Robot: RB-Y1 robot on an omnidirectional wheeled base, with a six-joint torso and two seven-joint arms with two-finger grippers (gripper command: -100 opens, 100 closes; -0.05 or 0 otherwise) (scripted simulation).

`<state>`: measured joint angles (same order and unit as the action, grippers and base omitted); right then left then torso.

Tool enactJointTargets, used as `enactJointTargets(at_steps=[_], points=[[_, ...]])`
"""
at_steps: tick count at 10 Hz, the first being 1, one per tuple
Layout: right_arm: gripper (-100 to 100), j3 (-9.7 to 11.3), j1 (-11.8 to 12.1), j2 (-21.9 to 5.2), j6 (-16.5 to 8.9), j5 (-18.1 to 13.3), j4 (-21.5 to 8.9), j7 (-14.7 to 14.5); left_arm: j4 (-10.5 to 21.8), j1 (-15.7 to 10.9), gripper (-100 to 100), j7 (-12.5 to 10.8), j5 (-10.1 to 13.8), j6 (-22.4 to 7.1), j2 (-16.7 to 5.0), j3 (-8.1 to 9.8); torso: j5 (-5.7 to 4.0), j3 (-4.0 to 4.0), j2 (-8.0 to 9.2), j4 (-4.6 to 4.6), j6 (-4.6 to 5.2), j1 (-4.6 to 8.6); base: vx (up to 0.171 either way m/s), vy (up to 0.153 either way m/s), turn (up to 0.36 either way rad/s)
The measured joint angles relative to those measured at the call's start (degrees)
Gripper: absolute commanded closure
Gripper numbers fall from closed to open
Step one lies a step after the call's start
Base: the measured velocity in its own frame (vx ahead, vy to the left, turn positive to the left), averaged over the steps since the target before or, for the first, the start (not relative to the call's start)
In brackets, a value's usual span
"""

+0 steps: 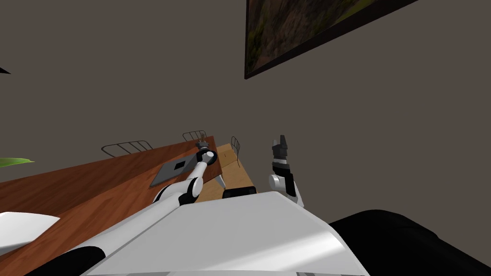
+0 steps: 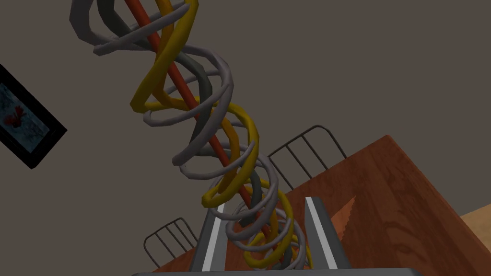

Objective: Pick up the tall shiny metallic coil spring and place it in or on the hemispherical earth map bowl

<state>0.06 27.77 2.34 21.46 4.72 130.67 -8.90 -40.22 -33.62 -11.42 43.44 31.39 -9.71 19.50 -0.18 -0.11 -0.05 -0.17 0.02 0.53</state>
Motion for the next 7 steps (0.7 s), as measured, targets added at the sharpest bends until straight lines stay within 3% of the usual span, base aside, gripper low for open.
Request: enactJointTargets(at_steps=[4,7], points=[[0,0.1,0.0,0.0,0.0,0.0,0.0,0.0,2.8,-1.3,100,5.1,0.4,-1.5,0.3,1.82,-0.03,0.08,0.14,0.03,0.09,0.15,-0.024,-0.011,-0.016],[0,0.1,0.0,0.0,0.0,0.0,0.0,0.0,2.9,-1.3,100,8.7,0.9,-2.9,1.0,3.29,-0.04,0.17,0.25,0.10,0.11,0.21,-0.038,-0.013,-0.018]])
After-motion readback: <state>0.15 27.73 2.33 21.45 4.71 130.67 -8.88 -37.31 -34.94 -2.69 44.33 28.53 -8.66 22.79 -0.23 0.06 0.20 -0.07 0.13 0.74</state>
